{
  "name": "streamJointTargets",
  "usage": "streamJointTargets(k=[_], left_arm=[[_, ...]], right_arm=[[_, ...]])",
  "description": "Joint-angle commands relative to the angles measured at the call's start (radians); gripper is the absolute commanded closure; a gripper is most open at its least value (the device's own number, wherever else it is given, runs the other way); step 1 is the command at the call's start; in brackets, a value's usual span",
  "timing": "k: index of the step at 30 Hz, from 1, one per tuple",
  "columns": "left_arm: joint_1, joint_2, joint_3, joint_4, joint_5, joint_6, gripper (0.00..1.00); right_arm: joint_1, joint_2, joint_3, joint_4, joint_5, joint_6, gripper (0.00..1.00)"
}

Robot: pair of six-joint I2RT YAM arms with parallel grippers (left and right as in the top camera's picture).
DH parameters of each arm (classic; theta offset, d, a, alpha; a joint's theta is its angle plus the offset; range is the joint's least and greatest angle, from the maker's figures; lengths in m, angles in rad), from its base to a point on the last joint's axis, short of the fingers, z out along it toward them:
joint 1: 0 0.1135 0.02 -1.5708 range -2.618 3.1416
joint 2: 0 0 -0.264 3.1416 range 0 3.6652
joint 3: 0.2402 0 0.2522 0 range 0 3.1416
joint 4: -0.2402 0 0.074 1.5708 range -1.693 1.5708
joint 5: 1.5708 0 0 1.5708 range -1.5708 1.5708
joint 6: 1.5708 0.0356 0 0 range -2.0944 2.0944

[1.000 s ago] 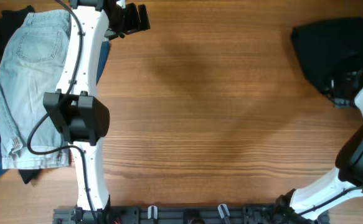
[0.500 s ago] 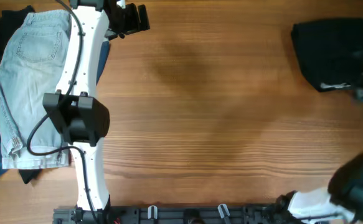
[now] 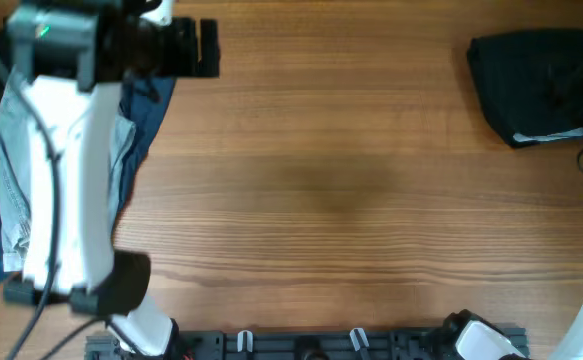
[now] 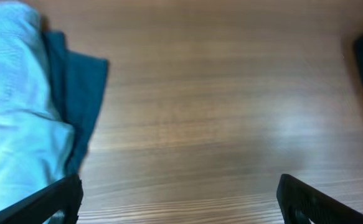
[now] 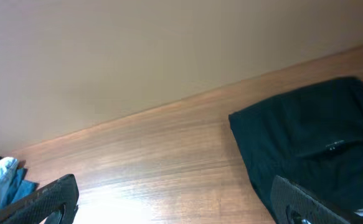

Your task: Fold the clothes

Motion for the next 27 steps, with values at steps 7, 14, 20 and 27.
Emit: streamJointTargets(k=[7,14,20,27], left_arm=[[-0.002,-0.324,0.006,-0.051,-0.004,0.027,0.0],[-0.002,-0.42,0.006,-0.069,0.052,0.027,0.0],[-0.002,-0.476,0.006,-0.084,0.033,0.019,0.0],[0.019,-0.473,-0.01,-0.037,-0.061,-0.055,0.0]], right_arm=[[0.0,0.015,0.009,0.002,-0.033,-0.028,0.0],[0.0,0.015,0.009,0.002,-0.033,-0.028,0.0],[0.0,0.015,0.009,0.002,-0.033,-0.028,0.0],[0.0,0.015,0.009,0.002,-0.033,-0.028,0.0]])
